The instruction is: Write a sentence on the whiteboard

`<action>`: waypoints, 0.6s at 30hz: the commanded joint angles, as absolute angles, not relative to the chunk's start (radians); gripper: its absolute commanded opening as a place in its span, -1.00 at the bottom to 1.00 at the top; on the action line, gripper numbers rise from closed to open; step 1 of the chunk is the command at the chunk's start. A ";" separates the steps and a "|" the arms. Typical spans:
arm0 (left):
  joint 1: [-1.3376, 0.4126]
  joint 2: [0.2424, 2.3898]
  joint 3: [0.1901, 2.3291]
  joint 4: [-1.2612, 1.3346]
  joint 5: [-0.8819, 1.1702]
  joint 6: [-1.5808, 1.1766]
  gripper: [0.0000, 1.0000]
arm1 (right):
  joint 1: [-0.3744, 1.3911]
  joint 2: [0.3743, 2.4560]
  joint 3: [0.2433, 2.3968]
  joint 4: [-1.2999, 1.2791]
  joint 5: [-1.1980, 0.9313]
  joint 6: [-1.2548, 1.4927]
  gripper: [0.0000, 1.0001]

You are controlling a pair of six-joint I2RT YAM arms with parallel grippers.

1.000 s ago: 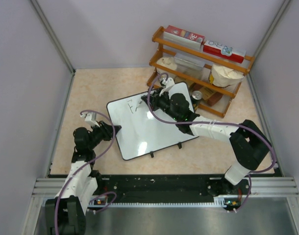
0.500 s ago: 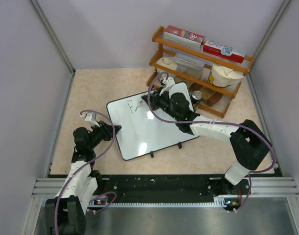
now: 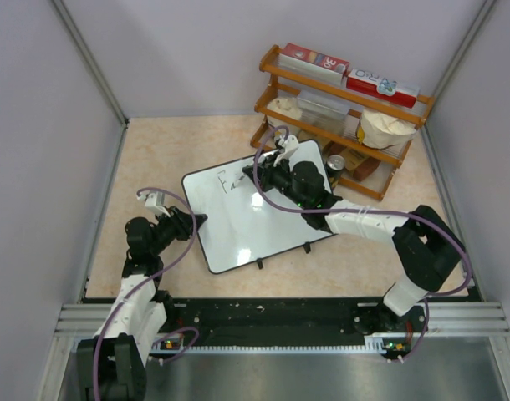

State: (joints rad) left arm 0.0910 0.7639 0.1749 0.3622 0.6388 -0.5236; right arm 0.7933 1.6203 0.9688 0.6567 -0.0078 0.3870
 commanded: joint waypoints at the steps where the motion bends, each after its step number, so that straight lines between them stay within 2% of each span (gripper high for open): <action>1: 0.094 0.767 0.169 0.400 0.609 -0.460 -1.00 | 0.782 1.582 0.957 0.634 0.006 0.368 -1.00; 9: 0.092 0.770 0.169 0.400 0.607 -0.460 -1.00 | 0.762 1.546 0.954 0.713 -0.055 0.422 -1.00; 18: 0.094 0.770 0.169 0.400 0.609 -0.459 -1.00 | 0.756 1.582 1.028 0.670 -0.054 0.403 -1.00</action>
State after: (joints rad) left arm 0.0910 0.7639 0.1749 0.3637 0.6407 -0.5236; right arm 0.7616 1.5963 0.9707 0.6529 -0.0414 0.4057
